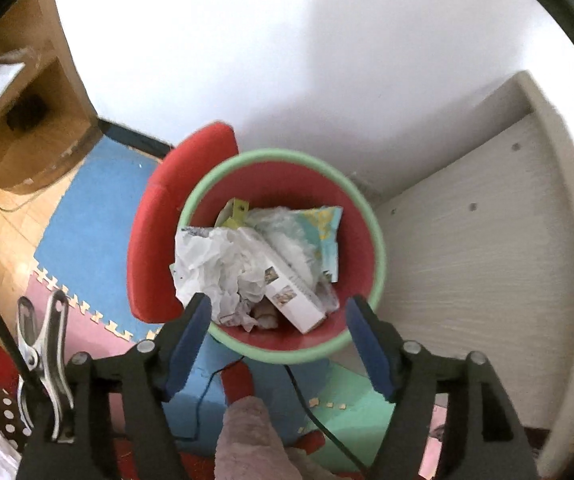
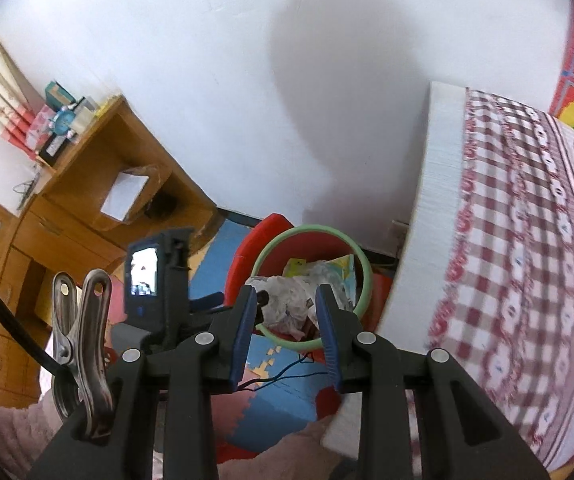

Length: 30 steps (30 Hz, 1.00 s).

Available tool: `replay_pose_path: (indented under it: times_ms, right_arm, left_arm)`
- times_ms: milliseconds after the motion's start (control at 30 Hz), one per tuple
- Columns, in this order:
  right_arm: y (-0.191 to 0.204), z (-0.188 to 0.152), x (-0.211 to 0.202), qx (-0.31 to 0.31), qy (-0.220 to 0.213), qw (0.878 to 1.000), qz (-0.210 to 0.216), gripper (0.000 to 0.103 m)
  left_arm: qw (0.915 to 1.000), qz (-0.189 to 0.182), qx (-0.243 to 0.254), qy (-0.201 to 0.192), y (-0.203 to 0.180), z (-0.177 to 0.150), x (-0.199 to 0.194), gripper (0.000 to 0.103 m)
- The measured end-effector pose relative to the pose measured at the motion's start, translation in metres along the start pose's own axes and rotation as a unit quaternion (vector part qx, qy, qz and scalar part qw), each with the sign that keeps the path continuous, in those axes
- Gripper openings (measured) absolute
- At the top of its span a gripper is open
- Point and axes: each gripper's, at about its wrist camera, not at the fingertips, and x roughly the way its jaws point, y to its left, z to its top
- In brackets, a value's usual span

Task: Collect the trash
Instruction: 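Move both grippers away from the bucket back over the bed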

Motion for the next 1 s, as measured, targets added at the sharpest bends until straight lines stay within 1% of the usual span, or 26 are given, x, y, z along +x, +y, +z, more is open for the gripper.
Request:
replay_pose_path:
  times_ms: [33, 100, 233, 333, 400, 500, 633, 767, 1000]
  right_arm:
    - [-0.002, -0.003, -0.008, 0.002, -0.004, 1.000, 0.005, 0.032]
    - [-0.006, -0.010, -0.024, 0.003, -0.016, 1.000, 0.012, 0.034]
    - [-0.016, -0.022, -0.057, 0.004, -0.041, 0.999, 0.020, 0.036]
    - [-0.024, -0.031, -0.083, 0.005, -0.060, 0.998, 0.023, 0.041]
    - [-0.031, -0.039, -0.101, 0.007, -0.073, 0.997, 0.022, 0.048]
    - [-0.042, -0.050, -0.123, 0.008, -0.089, 0.996, 0.014, 0.056]
    - [-0.057, -0.066, -0.151, 0.014, -0.108, 0.994, 0.008, 0.057]
    - [-0.075, -0.081, -0.179, 0.021, -0.126, 0.992, 0.006, 0.057]
    - [-0.115, -0.110, -0.228, 0.044, -0.160, 0.986, -0.009, 0.057]
  left_arm:
    - [1.0000, 0.002, 0.001, -0.008, -0.004, -0.002, -0.011, 0.079]
    - [0.9997, 0.004, 0.005, -0.022, -0.013, -0.008, -0.031, 0.081]
    - [0.9986, 0.027, 0.009, -0.046, -0.030, -0.019, -0.071, 0.081]
    - [0.9976, 0.032, 0.011, -0.061, -0.044, -0.027, -0.099, 0.081]
    - [0.9967, 0.029, 0.013, -0.075, -0.055, -0.034, -0.122, 0.081]
    - [0.9951, 0.027, 0.018, -0.093, -0.072, -0.044, -0.147, 0.081]
    - [0.9926, 0.020, 0.033, -0.115, -0.101, -0.062, -0.184, 0.081]
    - [0.9907, 0.018, 0.054, -0.124, -0.131, -0.082, -0.210, 0.081]
    - [0.9866, 0.003, 0.092, -0.135, -0.189, -0.114, -0.237, 0.081]
